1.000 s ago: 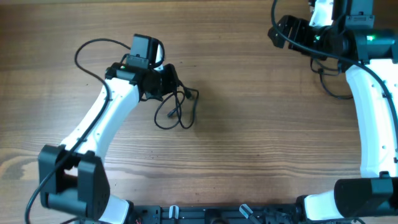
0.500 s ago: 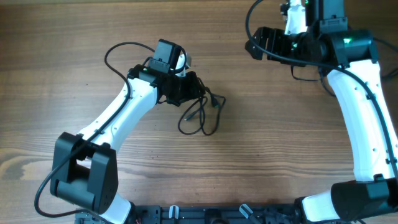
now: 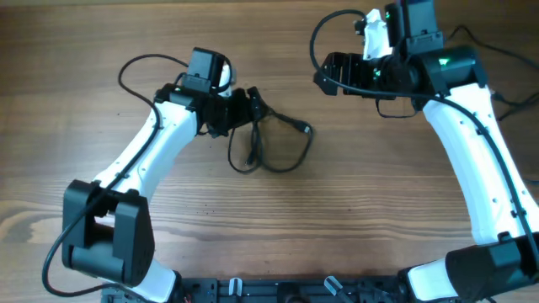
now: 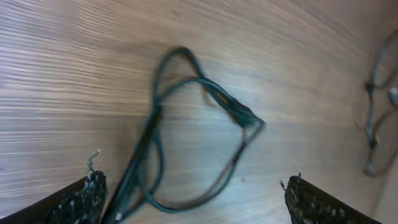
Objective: Untangle cables
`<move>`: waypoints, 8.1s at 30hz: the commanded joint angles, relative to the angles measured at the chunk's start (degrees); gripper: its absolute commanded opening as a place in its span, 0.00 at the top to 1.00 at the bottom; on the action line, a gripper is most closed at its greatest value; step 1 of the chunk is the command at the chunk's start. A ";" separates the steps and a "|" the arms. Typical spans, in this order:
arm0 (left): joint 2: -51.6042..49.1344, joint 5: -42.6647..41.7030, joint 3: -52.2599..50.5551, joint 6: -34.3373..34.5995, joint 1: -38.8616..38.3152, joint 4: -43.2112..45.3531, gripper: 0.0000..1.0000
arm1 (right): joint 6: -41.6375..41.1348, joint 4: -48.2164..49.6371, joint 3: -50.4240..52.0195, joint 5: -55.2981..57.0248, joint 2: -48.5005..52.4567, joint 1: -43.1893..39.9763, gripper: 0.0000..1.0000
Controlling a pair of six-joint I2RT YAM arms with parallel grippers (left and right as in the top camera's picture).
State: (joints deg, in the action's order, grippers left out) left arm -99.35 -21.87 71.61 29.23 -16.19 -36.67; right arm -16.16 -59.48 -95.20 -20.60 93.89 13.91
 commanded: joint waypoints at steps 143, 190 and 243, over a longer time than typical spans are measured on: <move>8.04 9.55 0.61 -0.04 8.35 -6.03 0.00 | 5.40 66.29 88.63 17.44 -88.65 -11.67 0.00; 9.81 20.48 0.61 -4.83 8.24 -13.92 0.00 | 5.49 59.82 94.90 14.62 -92.21 -11.50 0.00; 99.19 17.84 -71.28 -28.81 17.31 32.54 0.00 | 5.51 59.82 94.90 14.62 -92.21 -11.50 0.00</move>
State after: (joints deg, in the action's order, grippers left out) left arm -0.80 -3.33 0.69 1.76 0.82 -4.03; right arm -10.26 0.03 -0.36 -5.10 2.17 2.22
